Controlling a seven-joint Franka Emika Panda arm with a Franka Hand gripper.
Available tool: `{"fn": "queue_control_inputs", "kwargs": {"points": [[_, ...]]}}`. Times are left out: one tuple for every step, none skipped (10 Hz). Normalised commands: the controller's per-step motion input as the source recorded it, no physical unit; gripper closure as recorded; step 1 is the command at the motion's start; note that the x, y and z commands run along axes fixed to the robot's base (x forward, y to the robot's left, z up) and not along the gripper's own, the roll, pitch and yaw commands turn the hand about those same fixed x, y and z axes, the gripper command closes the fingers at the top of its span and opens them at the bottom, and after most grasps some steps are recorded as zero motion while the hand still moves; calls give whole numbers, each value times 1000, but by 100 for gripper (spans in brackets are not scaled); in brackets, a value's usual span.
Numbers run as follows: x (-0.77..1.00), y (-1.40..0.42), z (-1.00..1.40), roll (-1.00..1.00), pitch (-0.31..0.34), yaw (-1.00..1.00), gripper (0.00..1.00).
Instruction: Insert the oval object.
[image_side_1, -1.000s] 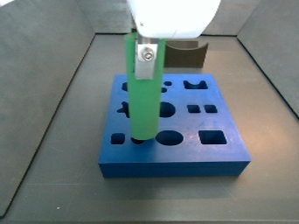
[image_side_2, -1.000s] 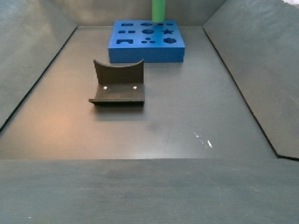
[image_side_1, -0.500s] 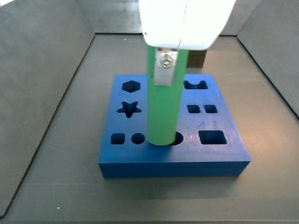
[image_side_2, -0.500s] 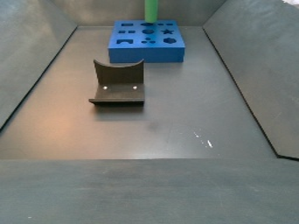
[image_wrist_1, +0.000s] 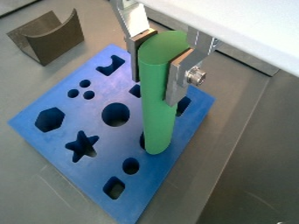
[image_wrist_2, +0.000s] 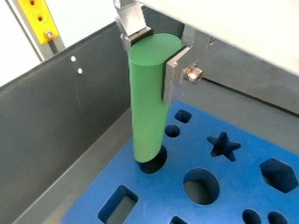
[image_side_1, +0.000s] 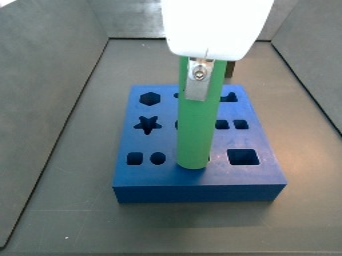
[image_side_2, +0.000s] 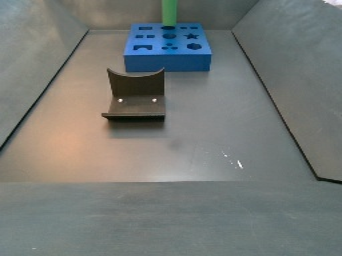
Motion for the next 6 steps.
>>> {"fn": "queue_control_inputs", "kwargs": {"points": [[80,3,-197,249,61,0,100],[231,0,-146,293,129,0,100],[283,0,-140,284,139,0,100],[300,0,-143,283,146,0,100],[166,0,-146,264,126,0,100],[0,11,-163,204,94,-100,100]]}}
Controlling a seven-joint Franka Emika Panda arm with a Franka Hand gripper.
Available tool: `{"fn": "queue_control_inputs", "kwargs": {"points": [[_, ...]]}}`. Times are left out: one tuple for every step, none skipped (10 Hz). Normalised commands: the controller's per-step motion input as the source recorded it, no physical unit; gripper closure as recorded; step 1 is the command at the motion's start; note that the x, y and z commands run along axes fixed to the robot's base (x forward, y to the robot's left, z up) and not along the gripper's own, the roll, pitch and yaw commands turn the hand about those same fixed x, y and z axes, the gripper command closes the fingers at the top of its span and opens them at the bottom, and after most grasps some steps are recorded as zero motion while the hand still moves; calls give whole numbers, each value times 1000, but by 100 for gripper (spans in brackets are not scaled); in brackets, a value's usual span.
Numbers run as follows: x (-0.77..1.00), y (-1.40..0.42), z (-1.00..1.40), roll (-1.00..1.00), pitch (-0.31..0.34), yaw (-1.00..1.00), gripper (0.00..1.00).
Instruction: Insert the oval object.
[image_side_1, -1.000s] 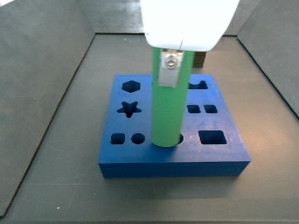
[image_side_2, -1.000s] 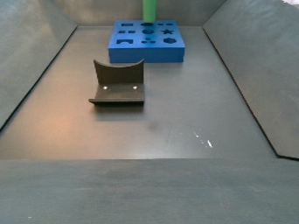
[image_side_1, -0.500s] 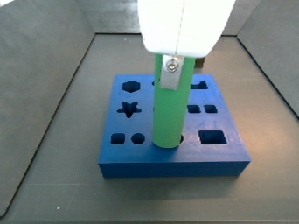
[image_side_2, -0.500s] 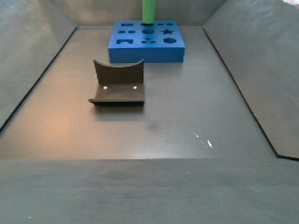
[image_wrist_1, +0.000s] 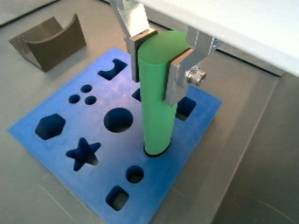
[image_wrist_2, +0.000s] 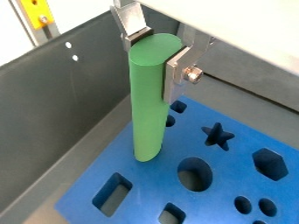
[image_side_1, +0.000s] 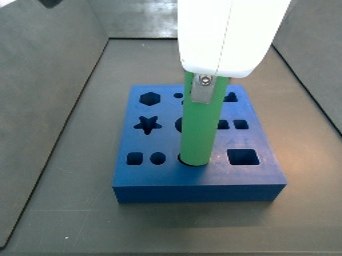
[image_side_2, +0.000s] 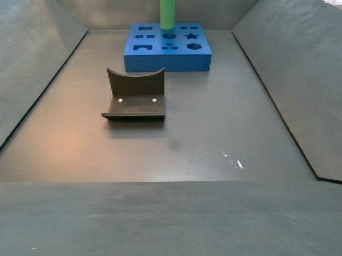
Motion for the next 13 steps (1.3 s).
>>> {"fn": "queue_control_inputs", "kwargs": {"points": [[-97,0,-209,116,34,-89,100],[-109,0,-223,114,23,-77,100],[-51,0,-234,81,6,-26,100],[0,0,-269,77,0,0,100],[0,0,-311,70,0,0,100],[0,0,-360,90,0,0,100],[0,0,-360,100,0,0,100],[0,0,-340,99,0,0,100],[0,0,-334,97,0,0,100],[0,0,-326,94,0,0,100],[0,0,-306,84,0,0,100],[0,0,-229,39,0,0,100],[0,0,0,0,0,0,100]]}}
